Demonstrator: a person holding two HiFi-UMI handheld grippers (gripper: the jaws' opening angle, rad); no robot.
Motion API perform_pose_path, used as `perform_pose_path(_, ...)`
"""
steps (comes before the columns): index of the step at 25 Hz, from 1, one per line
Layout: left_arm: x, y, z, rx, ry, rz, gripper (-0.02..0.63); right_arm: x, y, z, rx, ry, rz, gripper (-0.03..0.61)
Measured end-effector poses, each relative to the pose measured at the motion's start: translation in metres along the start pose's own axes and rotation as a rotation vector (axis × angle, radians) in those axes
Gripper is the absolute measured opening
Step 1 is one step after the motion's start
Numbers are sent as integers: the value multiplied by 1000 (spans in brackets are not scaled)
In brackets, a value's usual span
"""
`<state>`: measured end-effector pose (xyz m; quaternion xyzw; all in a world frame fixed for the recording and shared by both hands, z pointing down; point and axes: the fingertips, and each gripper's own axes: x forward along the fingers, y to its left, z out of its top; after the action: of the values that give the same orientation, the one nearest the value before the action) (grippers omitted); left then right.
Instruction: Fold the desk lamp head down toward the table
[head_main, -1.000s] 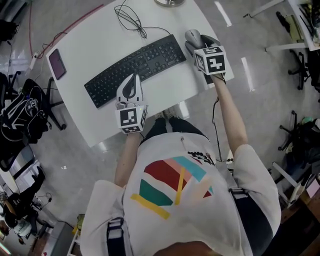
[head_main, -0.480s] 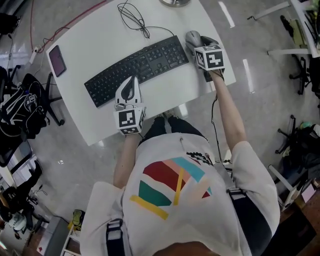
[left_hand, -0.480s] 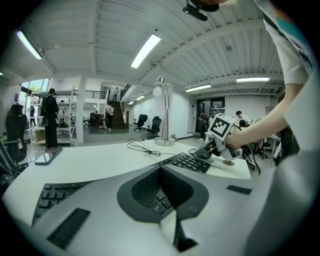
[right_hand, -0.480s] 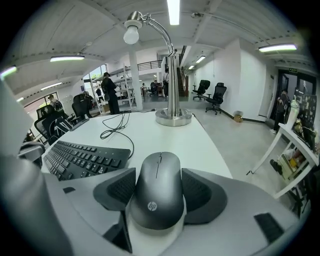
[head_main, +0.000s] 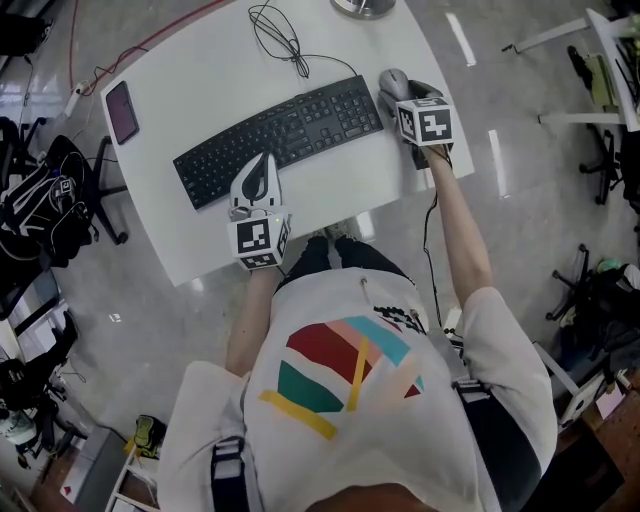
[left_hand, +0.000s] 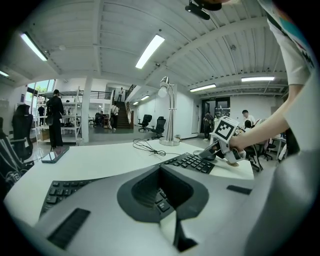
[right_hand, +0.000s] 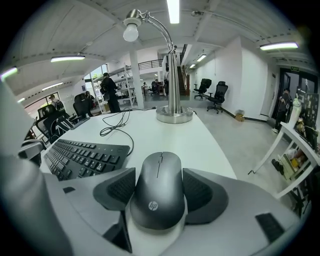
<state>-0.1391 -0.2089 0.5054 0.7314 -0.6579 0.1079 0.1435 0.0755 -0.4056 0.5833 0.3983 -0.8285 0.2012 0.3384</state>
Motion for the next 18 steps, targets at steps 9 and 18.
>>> perform_pose_path(9, -2, -7, 6, 17, -14, -3, 44, -13, -3, 14, -80, -53, -26, 291)
perform_pose_path(18, -11, -9, 34, 20, -92, 5, 44, -80, 10, 69, 59, -273, 57, 290)
